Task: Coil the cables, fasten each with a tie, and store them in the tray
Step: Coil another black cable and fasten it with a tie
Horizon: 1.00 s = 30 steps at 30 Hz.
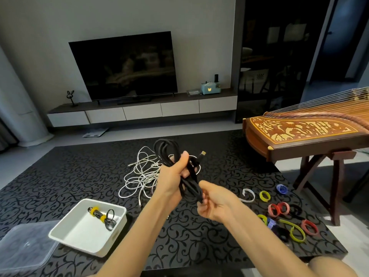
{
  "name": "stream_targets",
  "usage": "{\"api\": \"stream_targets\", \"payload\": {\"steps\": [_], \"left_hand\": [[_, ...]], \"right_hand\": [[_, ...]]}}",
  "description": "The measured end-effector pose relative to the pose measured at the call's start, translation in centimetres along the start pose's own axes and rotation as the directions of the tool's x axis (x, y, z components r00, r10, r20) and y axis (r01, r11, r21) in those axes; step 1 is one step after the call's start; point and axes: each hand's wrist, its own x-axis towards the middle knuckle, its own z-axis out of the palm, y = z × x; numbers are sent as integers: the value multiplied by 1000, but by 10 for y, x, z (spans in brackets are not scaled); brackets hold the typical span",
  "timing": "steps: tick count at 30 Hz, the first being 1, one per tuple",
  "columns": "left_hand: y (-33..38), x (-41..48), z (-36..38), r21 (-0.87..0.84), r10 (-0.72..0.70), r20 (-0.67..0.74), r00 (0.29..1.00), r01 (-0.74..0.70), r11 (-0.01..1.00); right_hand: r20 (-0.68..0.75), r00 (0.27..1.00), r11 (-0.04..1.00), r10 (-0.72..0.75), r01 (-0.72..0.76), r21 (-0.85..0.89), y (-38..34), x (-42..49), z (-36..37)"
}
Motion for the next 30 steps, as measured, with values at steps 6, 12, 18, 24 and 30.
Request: {"api": "stream_targets", "payload": {"steps": [6, 12, 18, 24, 30], "left_hand": [[3, 6, -5, 414, 138, -20, 990, -117, 903], [-7, -2, -4, 473, 94, 30, 995, -97, 876], [-4, -5, -3, 484, 161, 54, 986, -167, 859], [-8, -6, 0, 439, 136, 17, 991, -129, 889], [-4, -5, 2, 378, 159, -13, 987, -142, 915]], "right_hand": [[-9, 940, 816, -340, 290, -500, 4, -10, -9], [138, 671, 319, -728, 510, -799, -6, -13, -17], [158, 760, 617, -630, 614, -493, -9, -25, -10], [171, 611, 235, -773, 527, -817, 1, -22, -3], [116, 730, 320, -673, 429, -845, -4, -25, -10]]}}
